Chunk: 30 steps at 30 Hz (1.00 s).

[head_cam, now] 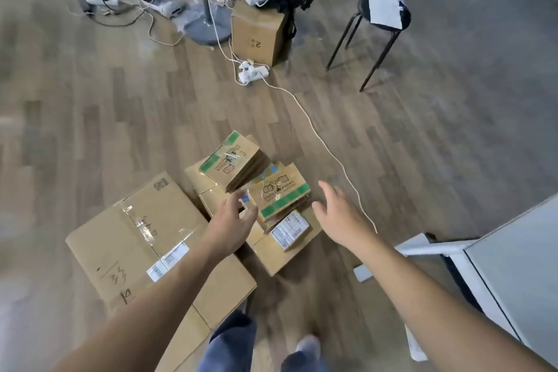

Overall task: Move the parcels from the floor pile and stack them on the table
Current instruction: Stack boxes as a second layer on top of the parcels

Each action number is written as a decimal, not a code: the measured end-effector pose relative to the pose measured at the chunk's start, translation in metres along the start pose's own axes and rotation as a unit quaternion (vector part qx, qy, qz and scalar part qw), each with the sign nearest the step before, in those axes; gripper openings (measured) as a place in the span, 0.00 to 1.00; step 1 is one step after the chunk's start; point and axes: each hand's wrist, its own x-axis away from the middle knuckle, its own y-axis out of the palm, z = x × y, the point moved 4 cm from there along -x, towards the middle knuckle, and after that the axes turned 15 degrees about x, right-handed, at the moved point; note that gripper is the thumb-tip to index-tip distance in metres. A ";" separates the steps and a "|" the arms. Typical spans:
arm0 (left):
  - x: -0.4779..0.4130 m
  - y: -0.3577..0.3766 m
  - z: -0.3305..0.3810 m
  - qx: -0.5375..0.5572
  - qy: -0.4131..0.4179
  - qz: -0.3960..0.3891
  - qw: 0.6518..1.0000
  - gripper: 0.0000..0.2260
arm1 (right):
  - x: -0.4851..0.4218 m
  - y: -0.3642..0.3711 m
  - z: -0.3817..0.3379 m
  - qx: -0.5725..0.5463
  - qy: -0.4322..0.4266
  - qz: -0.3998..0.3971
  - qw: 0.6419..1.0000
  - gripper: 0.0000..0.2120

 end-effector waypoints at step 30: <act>-0.149 0.087 -0.057 0.252 -0.214 0.008 0.944 0.15 | -0.168 0.082 0.093 -0.198 0.139 -0.038 0.969 0.24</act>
